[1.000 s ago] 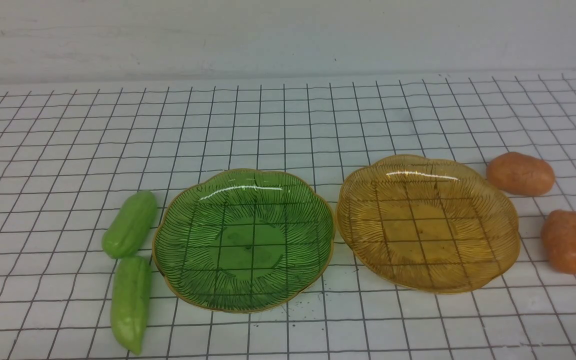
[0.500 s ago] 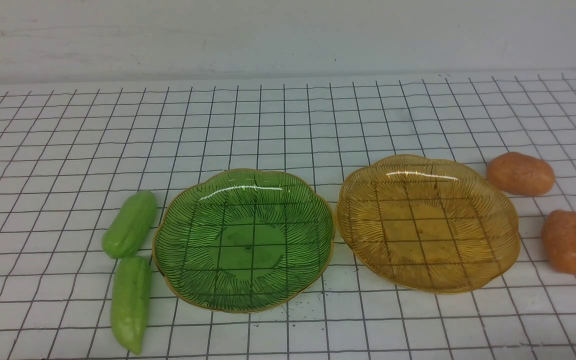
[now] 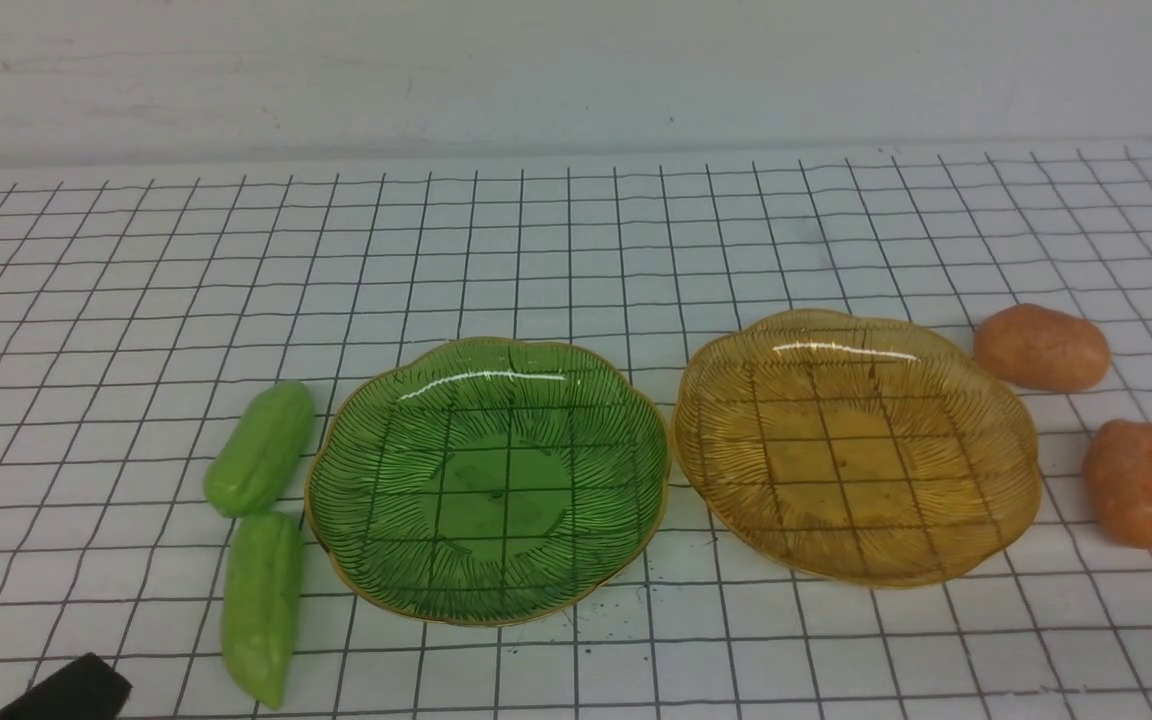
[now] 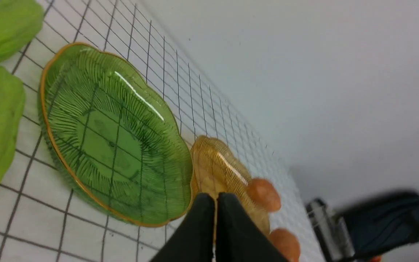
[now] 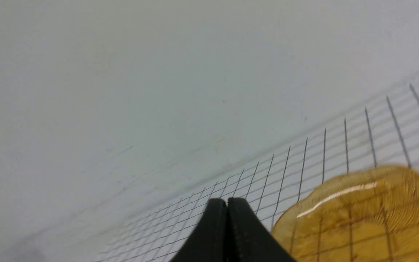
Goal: Put different types of vegetables on the plate.
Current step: 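Put the potato onto the plate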
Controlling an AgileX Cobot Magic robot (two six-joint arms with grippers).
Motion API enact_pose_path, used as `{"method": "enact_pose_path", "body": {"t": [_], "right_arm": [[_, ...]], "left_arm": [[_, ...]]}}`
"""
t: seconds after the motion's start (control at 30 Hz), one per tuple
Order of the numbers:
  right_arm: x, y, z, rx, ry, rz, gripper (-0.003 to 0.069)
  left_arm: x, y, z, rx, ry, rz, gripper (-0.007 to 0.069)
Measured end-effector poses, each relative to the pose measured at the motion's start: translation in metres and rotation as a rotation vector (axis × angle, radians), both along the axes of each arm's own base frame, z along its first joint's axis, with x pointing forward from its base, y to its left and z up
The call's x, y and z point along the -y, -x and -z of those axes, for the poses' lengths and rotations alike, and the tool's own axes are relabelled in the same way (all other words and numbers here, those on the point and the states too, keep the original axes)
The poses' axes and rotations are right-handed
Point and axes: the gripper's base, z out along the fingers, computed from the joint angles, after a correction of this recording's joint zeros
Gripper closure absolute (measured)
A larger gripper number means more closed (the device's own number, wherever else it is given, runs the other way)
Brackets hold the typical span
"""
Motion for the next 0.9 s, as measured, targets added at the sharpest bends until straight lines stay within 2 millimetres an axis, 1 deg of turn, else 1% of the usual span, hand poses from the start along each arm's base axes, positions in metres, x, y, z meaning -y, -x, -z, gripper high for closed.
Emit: {"method": "enact_pose_path", "body": {"t": [0.03, 0.07, 0.1, 0.2, 0.27, 0.33, 0.4, 0.43, 0.5, 0.6, 0.63, 0.7, 0.77, 0.8, 0.83, 0.9], "right_arm": [[0.000, -0.001, -0.004, -0.002, 0.023, 0.002, 0.0673], [-0.001, -0.004, -0.012, -0.014, 0.092, 0.005, 0.0672], [-0.003, -0.014, -0.015, -0.083, 0.168, -0.005, 0.0671], [-0.005, -0.043, -0.013, -0.308, 0.273, -0.014, 0.0669], [-0.004, -0.062, -0.009, -0.432, 0.315, 0.007, 0.0667], [-0.002, -0.083, -0.004, -0.552, 0.346, 0.032, 0.0664], [0.001, -0.099, -0.003, -0.633, 0.367, 0.064, 0.0658], [0.003, -0.111, 0.001, -0.687, 0.382, 0.079, 0.0652], [0.008, -0.132, 0.002, -0.748, 0.413, 0.122, 0.0638], [0.016, -0.164, 0.011, -0.849, 0.428, 0.179, 0.0613], [0.022, -0.183, 0.017, -0.900, 0.433, 0.210, 0.0591], [0.028, -0.200, 0.026, -0.950, 0.438, 0.232, 0.0566], [0.033, -0.218, 0.031, -0.978, 0.459, 0.244, 0.0526], [0.034, -0.230, 0.037, -1.004, 0.477, 0.243, 0.0480], [0.035, -0.235, 0.040, -1.016, 0.483, 0.242, 0.0457], [0.037, -0.255, 0.055, -1.063, 0.512, 0.233, 0.0359]], "left_arm": [[0.000, -0.002, -0.003, -0.016, -0.019, 0.005, 0.0632], [0.002, -0.004, -0.006, -0.068, -0.077, 0.045, 0.0632], [0.004, -0.009, -0.010, -0.150, -0.167, 0.091, 0.0632], [0.004, -0.025, -0.013, -0.359, -0.354, 0.206, 0.0632], [0.002, -0.034, -0.013, -0.435, -0.415, 0.246, 0.0632], [0.002, -0.044, -0.012, -0.490, -0.449, 0.270, 0.0631], [0.001, -0.052, -0.011, -0.526, -0.463, 0.284, 0.0631], [0.001, -0.058, -0.010, -0.549, -0.470, 0.292, 0.0630], [0.001, -0.067, -0.006, -0.592, -0.475, 0.304, 0.0625], [0.000, -0.074, 0.001, -0.635, -0.504, 0.327, 0.0611], [-0.001, -0.078, 0.005, -0.666, -0.522, 0.339, 0.0600], [-0.002, -0.082, 0.011, -0.709, -0.539, 0.355, 0.0582], [-0.003, -0.085, 0.015, -0.738, -0.553, 0.365, 0.0565], [-0.003, -0.086, 0.016, -0.745, -0.558, 0.368, 0.0556], [-0.004, -0.087, 0.016, -0.747, -0.561, 0.369, 0.0553], [-0.004, -0.087, 0.017, -0.751, -0.567, 0.370, 0.0537]]}}
